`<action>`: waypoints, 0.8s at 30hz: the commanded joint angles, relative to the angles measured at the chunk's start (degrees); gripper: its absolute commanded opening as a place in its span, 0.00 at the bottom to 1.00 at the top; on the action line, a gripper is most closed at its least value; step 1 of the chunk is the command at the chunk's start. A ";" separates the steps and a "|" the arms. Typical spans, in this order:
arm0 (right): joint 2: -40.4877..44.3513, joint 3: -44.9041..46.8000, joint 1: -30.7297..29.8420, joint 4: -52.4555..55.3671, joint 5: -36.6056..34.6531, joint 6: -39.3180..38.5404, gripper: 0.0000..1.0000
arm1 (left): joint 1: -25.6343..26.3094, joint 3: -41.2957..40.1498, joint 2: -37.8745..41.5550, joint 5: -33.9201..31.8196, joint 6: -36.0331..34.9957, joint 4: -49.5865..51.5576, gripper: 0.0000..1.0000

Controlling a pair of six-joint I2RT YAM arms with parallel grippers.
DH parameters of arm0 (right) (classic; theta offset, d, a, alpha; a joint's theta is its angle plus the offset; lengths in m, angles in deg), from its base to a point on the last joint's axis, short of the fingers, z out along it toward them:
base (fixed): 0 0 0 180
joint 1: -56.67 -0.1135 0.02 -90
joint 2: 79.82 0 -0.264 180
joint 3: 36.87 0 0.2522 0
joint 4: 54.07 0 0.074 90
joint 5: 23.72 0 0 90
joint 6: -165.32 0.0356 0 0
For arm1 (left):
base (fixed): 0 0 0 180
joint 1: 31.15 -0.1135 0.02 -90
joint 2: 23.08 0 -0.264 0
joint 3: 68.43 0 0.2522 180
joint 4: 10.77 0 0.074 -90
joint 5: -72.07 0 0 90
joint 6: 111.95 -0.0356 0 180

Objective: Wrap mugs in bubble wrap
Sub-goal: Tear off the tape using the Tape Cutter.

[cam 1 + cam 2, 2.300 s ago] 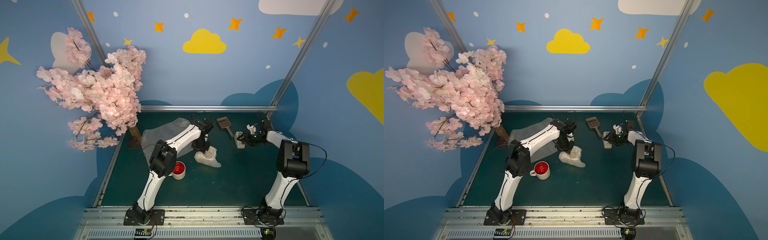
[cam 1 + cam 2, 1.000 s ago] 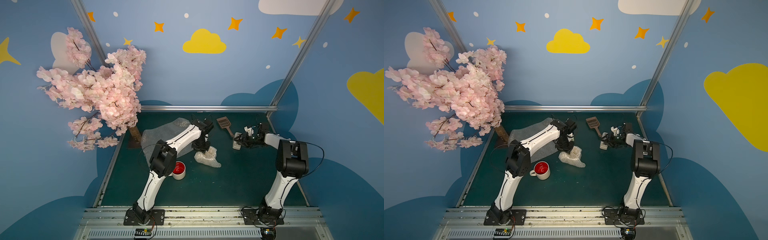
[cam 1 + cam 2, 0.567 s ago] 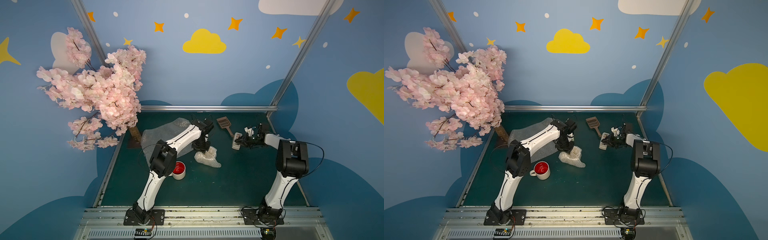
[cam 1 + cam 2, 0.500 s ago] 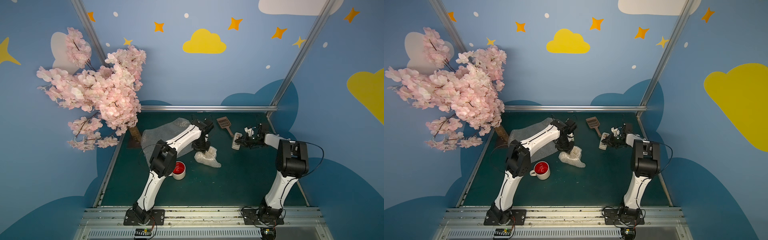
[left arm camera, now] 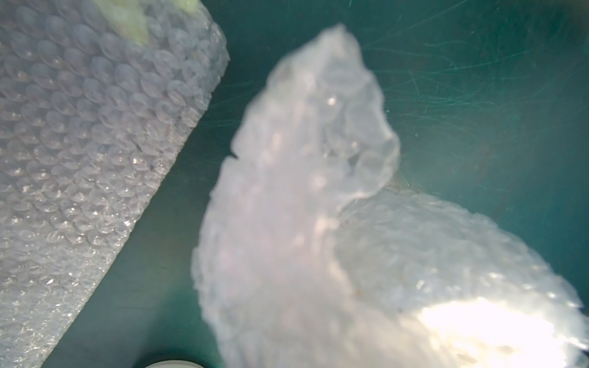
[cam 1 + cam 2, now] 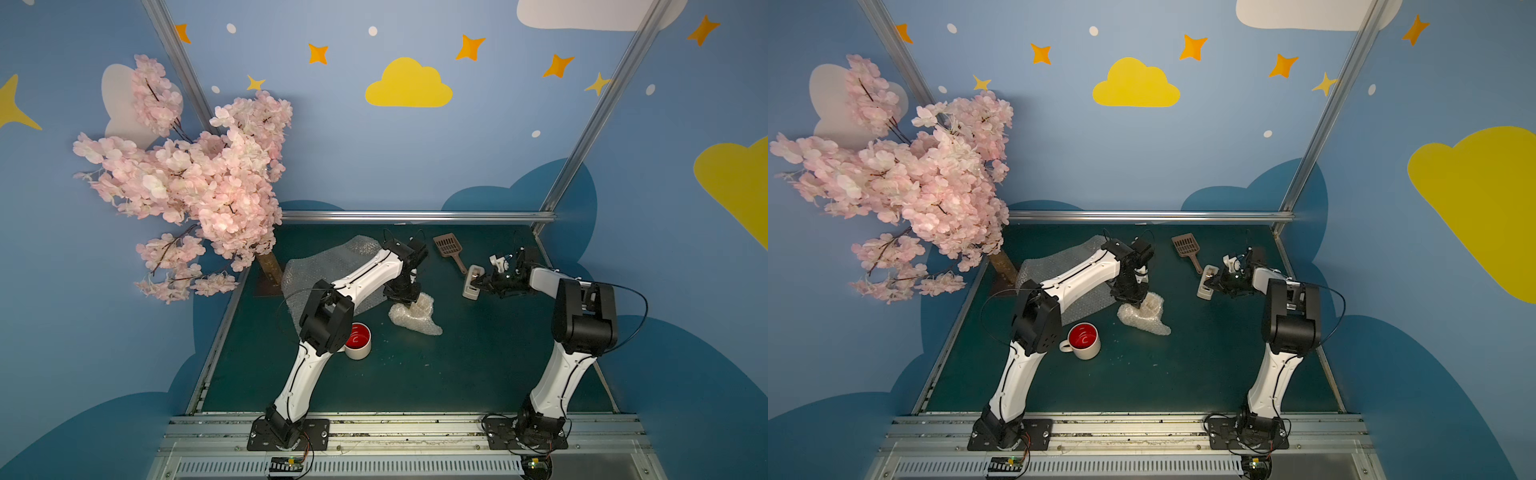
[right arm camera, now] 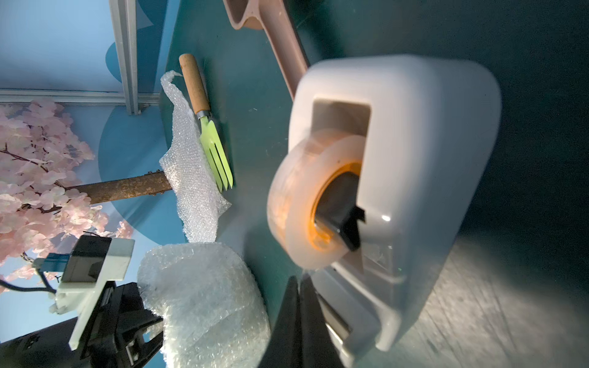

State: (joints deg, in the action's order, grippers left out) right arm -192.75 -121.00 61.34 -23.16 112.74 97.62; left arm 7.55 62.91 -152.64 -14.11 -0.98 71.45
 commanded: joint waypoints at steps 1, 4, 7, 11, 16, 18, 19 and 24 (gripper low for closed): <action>-0.64 0.11 0.67 -3.41 4.26 2.10 0.00 | 0.50 0.66 -0.72 0.32 -0.17 0.75 0.24; -0.35 -0.13 1.35 -5.07 6.54 3.58 0.00 | 0.50 0.68 -0.61 0.23 -0.01 0.68 0.24; -0.79 -0.88 2.22 -6.71 9.50 5.60 0.00 | 0.50 0.89 -0.61 -0.03 -0.03 0.88 0.24; -1.09 -2.27 2.80 -6.13 10.46 5.74 0.00 | 0.50 0.86 -0.61 -0.22 0.02 1.05 0.24; 0.02 -1.85 2.90 -6.80 11.35 6.88 0.00 | 0.50 0.76 -0.70 -0.12 0.11 1.10 0.24; 0.29 -2.33 3.07 -6.25 11.09 6.85 0.00 | 0.46 0.91 -0.78 -0.03 0.04 1.14 0.23; 0.21 -2.97 3.16 -5.44 10.95 6.54 0.00 | 0.48 0.92 -0.78 -0.06 0.10 1.14 0.24; 0.32 -4.62 3.41 -4.05 11.16 6.56 0.00 | 0.52 0.99 -0.77 -0.25 0.01 1.22 0.23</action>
State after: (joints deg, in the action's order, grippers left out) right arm -192.97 -123.84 64.44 -28.34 122.79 104.03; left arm 7.61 62.91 -152.64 -14.40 -0.94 71.48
